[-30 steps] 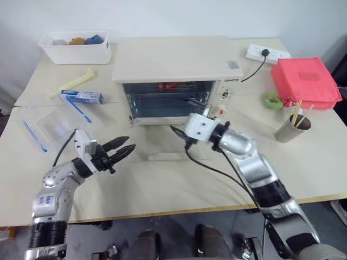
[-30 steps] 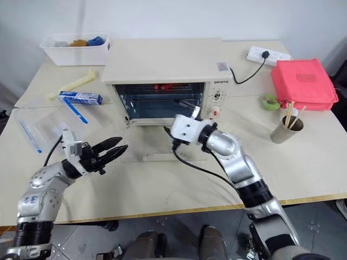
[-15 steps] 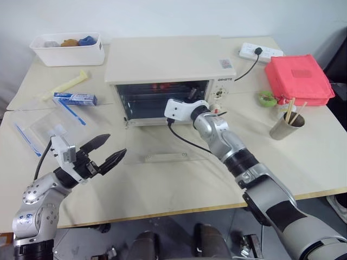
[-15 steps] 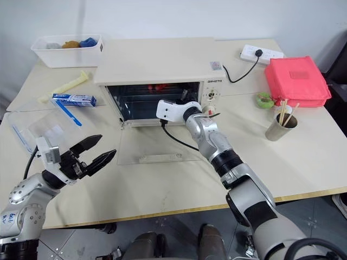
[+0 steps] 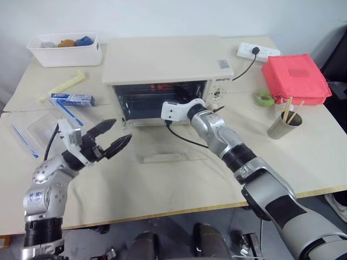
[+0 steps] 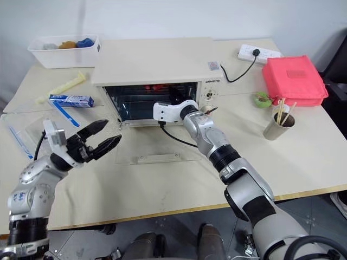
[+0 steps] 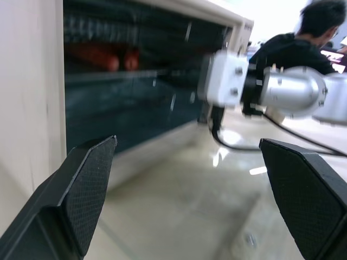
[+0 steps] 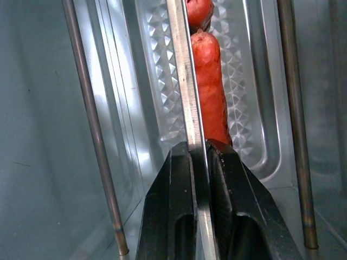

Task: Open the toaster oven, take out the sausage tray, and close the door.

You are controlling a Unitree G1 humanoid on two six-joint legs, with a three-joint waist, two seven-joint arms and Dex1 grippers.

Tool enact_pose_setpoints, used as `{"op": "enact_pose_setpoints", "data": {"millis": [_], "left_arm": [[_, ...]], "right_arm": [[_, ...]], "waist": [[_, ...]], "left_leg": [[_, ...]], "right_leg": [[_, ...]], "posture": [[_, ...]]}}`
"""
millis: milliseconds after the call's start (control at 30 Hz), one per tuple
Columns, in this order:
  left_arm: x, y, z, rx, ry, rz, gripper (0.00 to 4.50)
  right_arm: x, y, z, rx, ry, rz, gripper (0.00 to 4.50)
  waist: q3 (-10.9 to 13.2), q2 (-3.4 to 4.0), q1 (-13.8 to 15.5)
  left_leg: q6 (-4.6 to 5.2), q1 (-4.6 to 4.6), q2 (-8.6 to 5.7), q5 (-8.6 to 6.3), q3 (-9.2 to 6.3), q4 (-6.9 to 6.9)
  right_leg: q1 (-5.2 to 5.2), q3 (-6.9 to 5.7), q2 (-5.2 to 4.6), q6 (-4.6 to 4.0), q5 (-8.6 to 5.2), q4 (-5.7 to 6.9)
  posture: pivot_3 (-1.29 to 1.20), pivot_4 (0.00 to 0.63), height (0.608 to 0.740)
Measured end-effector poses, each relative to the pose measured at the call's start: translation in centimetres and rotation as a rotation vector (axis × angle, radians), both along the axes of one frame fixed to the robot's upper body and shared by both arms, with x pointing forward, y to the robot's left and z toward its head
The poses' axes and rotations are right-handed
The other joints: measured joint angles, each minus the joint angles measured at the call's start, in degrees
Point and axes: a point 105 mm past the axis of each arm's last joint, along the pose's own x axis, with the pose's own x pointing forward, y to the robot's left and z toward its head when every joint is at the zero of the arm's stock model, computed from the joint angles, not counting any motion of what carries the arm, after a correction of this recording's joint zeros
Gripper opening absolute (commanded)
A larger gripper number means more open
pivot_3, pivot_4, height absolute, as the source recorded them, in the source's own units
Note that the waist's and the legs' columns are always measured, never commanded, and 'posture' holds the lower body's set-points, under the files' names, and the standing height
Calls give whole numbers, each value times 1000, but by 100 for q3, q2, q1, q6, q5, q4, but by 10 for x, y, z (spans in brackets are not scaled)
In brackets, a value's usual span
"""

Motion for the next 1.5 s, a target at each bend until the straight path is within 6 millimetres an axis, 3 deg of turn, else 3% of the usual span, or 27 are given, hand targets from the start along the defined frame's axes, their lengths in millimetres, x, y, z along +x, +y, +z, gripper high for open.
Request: {"op": "enact_pose_setpoints", "data": {"millis": [100,267,633,733,1333,1500], "left_arm": [[10,0,3,-9,2,-8,4500],[30,-6,33,-33,-78,-35,4500],[44,-10,32,-35,-79,-48,4500],[45,-10,34,-36,-82,-48,4500],[52,-6,36,-46,-53,-48,4500],[46,5,34,-72,-11,-19,4500]], "right_arm": [[1,-4,1,-8,-5,0,128],[-1,-3,2,-18,-13,22,128],[-10,1,3,-65,0,95,128],[-28,1,-3,-75,13,180,128],[-98,-15,-33,-138,78,331,128],[-110,-25,-39,-156,87,338,128]], "waist": [[0,-1,15],[1,-2,4],[2,-3,-13],[2,-3,-14],[2,-4,63],[2,-4,119]], "left_leg": [[0,-5,-1,0,1,5],[-2,-12,-2,2,-1,1],[-2,-17,-1,2,-1,4],[-3,-16,0,2,-3,-2],[-3,-9,1,3,10,10],[-3,-8,1,3,10,11]], "right_leg": [[0,-7,0,0,0,2],[-1,-16,-1,0,0,-2],[-7,-24,-1,0,0,0],[-7,-26,-1,0,0,0],[-6,-20,-1,0,0,7],[-5,-18,-2,0,0,7]], "posture": [[0,150,740],[0,150,740],[0,150,740],[0,150,740],[0,150,740],[0,150,740]]}}
